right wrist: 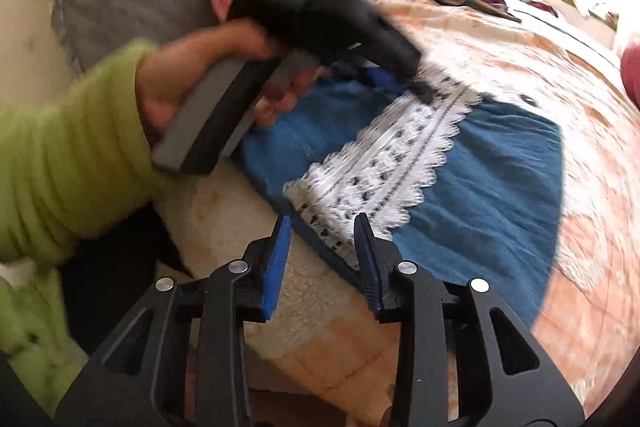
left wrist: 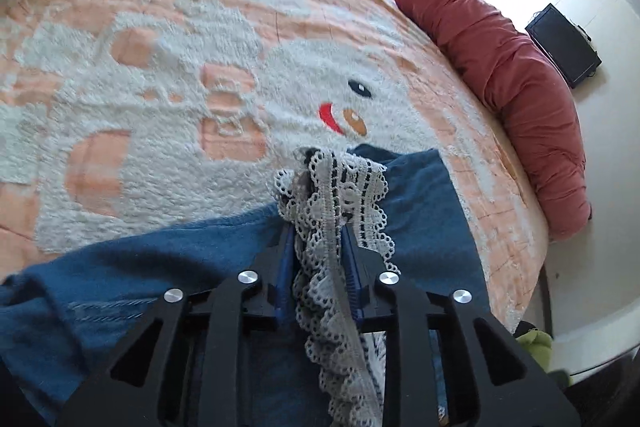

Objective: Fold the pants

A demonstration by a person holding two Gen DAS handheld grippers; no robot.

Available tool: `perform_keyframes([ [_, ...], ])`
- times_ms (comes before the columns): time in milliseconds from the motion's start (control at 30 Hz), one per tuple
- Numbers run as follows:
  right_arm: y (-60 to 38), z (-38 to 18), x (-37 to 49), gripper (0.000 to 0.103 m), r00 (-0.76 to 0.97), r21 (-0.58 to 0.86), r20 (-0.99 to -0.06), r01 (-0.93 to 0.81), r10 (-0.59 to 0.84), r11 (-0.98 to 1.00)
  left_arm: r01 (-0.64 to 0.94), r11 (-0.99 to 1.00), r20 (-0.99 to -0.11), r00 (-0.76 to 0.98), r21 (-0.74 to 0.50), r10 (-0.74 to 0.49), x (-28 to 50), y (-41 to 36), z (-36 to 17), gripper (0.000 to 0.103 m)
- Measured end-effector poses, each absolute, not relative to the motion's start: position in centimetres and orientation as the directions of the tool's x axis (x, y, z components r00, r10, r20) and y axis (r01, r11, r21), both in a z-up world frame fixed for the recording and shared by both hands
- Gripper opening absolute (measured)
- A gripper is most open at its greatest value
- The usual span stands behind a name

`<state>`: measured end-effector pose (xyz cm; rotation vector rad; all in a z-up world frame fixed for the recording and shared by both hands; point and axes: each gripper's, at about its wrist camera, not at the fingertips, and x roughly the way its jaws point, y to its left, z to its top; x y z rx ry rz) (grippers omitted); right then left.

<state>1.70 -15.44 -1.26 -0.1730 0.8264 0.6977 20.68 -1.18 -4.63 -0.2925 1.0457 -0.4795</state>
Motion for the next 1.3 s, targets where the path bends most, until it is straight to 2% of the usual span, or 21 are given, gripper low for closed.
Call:
perform_keyframes([
  [133,-19.4,0.8,1.8,0.033,0.550,0.156,-0.681,-0.535,0.483,0.830,0.246,0.882,-0.746,0.472,-0.402,-0.471,19.1,-0.2,-2.8,0.027],
  [167,-20.1,1.0,1.8,0.034,0.561,0.162,-0.676,-0.519,0.478,0.839,0.244,0.893,-0.742,0.498,-0.377,-0.449,18.6,-0.2,-2.1,0.035],
  [267,-21.9,1.6,2.1,0.037,0.599,0.163,-0.668,-0.461,0.441,0.872,0.253,0.914,-0.734,0.545,-0.318,-0.406,16.5,-0.1,-0.6,0.047],
  [433,-22.8,1.3,2.6,0.042,0.598,0.202,-0.671,-0.421,0.438,0.884,0.276,0.936,-0.736,0.583,-0.219,-0.344,12.4,-1.1,0.4,0.051],
  [533,-22.3,-0.2,3.0,0.042,0.561,0.188,-0.720,-0.410,0.409,0.892,0.310,0.939,-0.754,0.578,-0.152,-0.313,10.0,-2.6,-0.1,0.048],
  [667,-22.6,-3.2,3.6,0.042,0.452,0.244,-0.795,-0.373,0.405,0.895,0.358,0.929,-0.812,0.511,-0.097,-0.281,8.4,-4.5,-3.0,0.022],
  [800,-22.4,-4.2,3.0,0.043,0.449,0.228,-0.802,-0.380,0.394,0.896,0.348,0.934,-0.836,0.487,-0.081,-0.254,7.4,-4.5,-4.9,0.021],
  [1000,-23.1,-1.9,2.1,0.046,0.507,0.239,-0.754,-0.380,0.418,0.893,0.309,0.947,-0.805,0.538,-0.087,-0.250,6.4,-3.1,-2.3,0.021],
  [1033,-23.2,-1.6,2.1,0.049,0.516,0.238,-0.748,-0.379,0.418,0.894,0.302,0.949,-0.801,0.545,-0.088,-0.248,6.2,-3.0,-2.0,0.023],
  [1067,-23.4,-1.0,1.9,0.051,0.533,0.238,-0.735,-0.377,0.420,0.895,0.290,0.953,-0.796,0.555,-0.087,-0.241,6.1,-2.6,-1.5,0.030],
  [1133,-23.8,0.0,1.6,0.062,0.558,0.239,-0.716,-0.370,0.420,0.898,0.272,0.959,-0.786,0.573,-0.086,-0.232,5.8,-2.1,-0.7,0.042],
  [1300,-24.2,2.4,1.4,0.073,0.609,0.234,-0.675,-0.360,0.417,0.903,0.233,0.969,-0.762,0.612,-0.082,-0.212,5.0,-0.6,1.1,0.060],
])
